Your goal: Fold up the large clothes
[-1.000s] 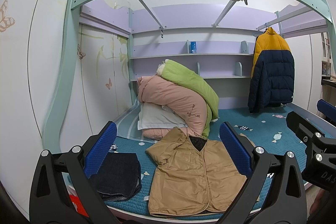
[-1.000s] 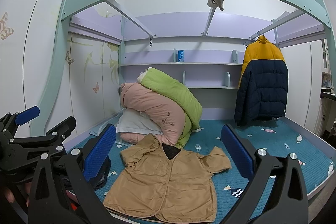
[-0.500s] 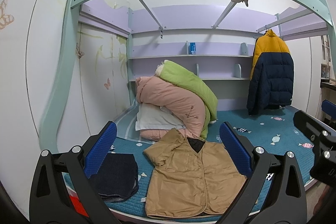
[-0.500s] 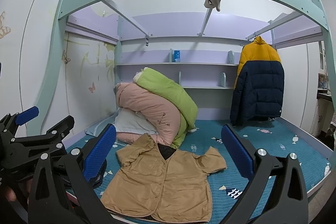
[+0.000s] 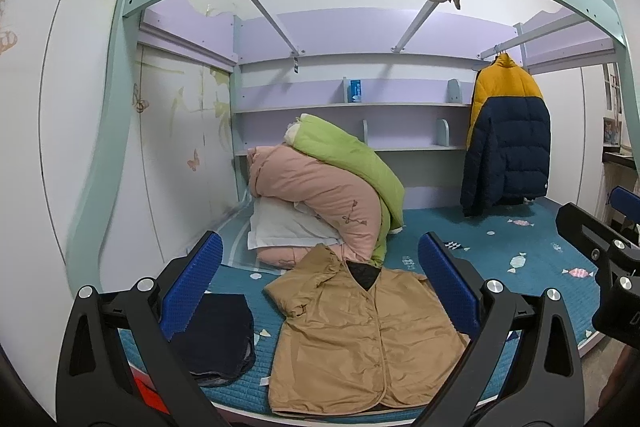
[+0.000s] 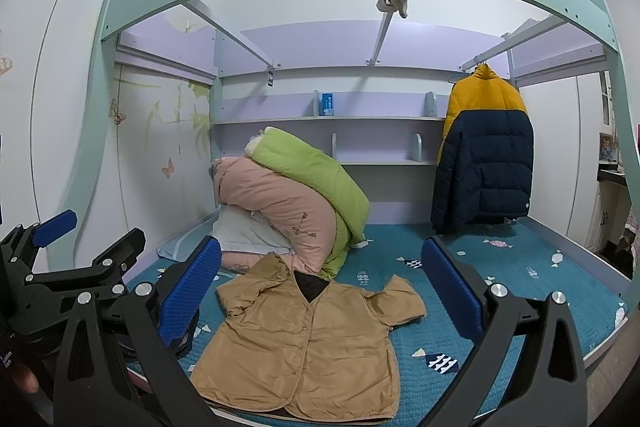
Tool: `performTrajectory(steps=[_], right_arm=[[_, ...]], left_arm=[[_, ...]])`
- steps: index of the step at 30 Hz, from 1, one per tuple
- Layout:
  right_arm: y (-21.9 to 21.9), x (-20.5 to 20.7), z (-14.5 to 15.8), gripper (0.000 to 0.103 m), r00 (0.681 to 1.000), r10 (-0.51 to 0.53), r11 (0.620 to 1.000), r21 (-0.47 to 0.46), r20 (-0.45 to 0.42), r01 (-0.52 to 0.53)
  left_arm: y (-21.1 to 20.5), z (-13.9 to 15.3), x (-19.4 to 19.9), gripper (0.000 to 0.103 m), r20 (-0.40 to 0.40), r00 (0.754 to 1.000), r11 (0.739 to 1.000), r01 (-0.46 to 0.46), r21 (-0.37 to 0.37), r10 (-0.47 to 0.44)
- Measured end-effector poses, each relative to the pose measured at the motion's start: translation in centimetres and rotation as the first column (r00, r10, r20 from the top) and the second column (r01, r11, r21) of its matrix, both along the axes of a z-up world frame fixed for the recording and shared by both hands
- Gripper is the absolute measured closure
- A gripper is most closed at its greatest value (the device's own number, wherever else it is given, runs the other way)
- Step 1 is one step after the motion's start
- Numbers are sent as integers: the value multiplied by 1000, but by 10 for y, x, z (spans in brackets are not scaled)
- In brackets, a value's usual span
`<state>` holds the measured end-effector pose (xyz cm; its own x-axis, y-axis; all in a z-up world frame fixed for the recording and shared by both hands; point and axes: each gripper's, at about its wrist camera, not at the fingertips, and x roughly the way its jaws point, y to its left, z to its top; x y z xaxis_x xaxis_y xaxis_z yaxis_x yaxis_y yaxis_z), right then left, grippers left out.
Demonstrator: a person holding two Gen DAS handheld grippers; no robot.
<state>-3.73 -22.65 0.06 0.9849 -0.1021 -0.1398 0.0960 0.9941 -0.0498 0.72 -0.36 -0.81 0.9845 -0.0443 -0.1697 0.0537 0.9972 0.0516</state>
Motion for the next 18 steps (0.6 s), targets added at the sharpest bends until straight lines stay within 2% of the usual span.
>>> performTrajectory(steps=[18], right_arm=[[2, 6, -6, 6, 1000, 28, 999, 22, -12, -28]], left_arm=[[-2, -7, 3, 5, -13, 1000, 1000, -18, 13, 18]])
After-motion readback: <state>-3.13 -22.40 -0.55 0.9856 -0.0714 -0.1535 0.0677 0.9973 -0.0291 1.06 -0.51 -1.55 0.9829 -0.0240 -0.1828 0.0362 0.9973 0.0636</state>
